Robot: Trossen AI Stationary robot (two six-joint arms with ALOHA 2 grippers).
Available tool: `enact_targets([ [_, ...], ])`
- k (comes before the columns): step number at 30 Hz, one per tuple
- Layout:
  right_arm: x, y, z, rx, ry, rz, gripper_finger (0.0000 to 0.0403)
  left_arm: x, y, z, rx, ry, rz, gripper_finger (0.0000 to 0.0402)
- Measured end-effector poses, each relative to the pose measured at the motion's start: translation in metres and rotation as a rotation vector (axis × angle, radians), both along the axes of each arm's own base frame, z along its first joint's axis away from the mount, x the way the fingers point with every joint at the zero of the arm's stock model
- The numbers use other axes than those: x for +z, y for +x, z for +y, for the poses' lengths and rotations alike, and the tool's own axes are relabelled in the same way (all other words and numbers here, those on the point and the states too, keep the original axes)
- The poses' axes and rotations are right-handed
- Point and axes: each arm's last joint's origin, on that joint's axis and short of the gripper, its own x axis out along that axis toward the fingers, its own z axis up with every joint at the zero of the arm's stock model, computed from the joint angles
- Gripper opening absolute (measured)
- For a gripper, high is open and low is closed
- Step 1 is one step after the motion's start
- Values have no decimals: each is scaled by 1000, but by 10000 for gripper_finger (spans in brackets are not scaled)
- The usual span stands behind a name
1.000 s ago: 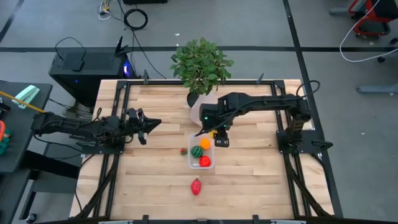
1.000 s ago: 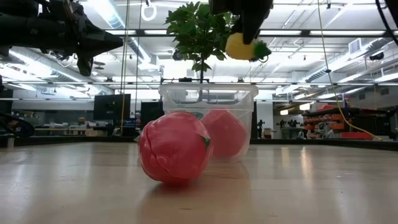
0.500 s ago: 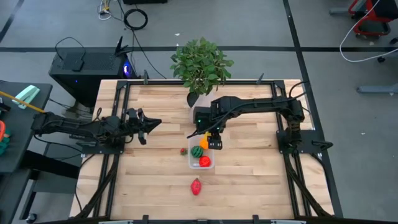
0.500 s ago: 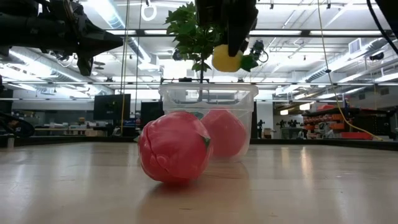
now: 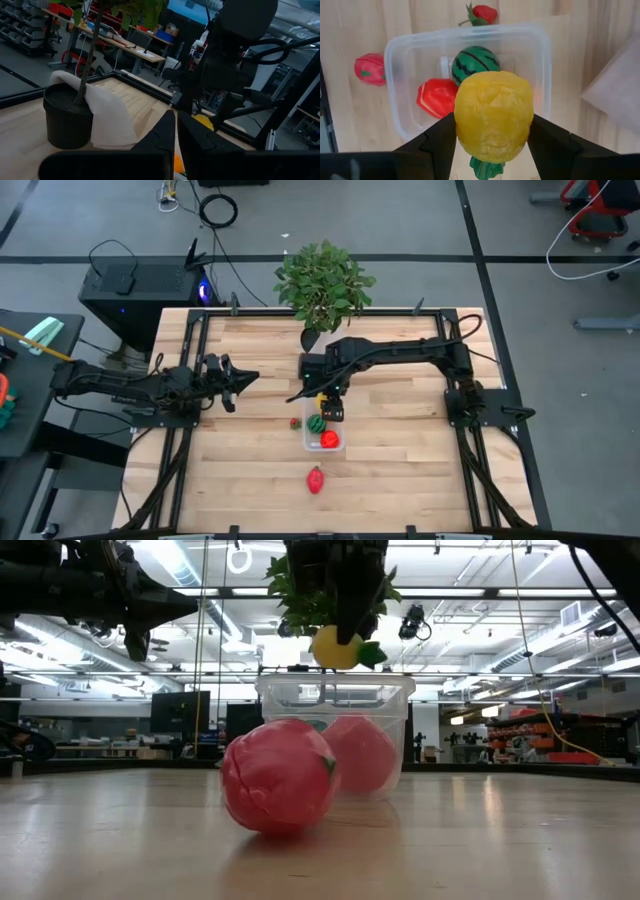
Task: Pick and placing Produce into tupperware
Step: Put the yellow pineapple into the transparent bin
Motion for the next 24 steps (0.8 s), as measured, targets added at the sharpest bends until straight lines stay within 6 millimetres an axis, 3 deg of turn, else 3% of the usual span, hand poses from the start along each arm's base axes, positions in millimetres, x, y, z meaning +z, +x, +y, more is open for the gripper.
enact_targets([
  [11, 0, 10, -8, 23, 11, -105, 222, 0, 0, 0, 0, 0, 1, 33],
  [24, -28, 18, -11, 2, 42, -6, 222, -1, 0, 0, 0, 0, 7, 29],
])
